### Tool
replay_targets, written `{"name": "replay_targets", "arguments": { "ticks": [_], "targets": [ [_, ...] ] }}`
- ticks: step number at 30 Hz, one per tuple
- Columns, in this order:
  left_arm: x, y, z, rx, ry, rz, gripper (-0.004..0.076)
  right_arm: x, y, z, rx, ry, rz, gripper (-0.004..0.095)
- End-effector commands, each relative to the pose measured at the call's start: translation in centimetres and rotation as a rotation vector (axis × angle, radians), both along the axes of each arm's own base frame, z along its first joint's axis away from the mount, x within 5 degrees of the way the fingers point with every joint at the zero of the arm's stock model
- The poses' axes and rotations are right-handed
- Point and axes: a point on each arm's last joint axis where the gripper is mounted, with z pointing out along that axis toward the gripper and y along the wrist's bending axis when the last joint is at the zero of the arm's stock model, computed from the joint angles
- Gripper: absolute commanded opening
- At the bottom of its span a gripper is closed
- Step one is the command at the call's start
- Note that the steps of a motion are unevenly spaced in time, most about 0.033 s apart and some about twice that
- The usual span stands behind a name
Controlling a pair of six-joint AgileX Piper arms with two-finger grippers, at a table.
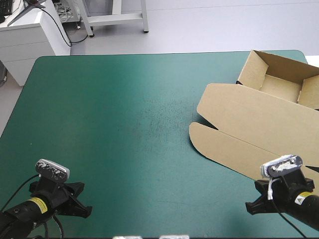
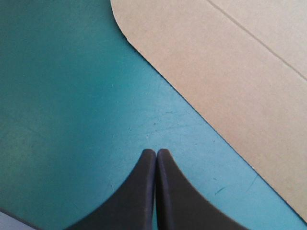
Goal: Fold the box
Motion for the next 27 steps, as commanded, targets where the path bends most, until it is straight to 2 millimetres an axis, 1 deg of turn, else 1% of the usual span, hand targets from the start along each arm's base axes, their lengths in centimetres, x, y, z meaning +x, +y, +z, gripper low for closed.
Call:
{"name": "replay_targets", "arguments": {
  "ticks": [1, 7, 9, 13, 27],
  "targets": [
    [0.3, -0.3, 0.4, -0.036, -0.032, -0.006, -0.0008, -0.8, 0.1, -0.6, 0.004, -0.092, 0.001, -0.0017],
    [0.2, -0.3, -0.9, -0.019, 0.009, -0.006, -0.0008, -2.5, 0.1, -2.7, 0.004, -0.130, -0.004, -0.0017],
    [0.2, -0.3, -0.9, -0.019, 0.009, -0.006, -0.0008, -2.7, 0.1, -3.1, 0.005, -0.134, -0.005, -0.0018],
    [0.2, -0.3, -0.9, -0.019, 0.009, -0.006, -0.0008, -3.3, 0.1, -3.4, 0.001, -0.143, 0.000, -0.0017],
    [0.2, -0.3, -0.9, -0.017, 0.009, -0.007, -0.0008, -3.3, 0.1, -3.4, -0.002, -0.140, -0.001, -0.0017]
  ]
}}
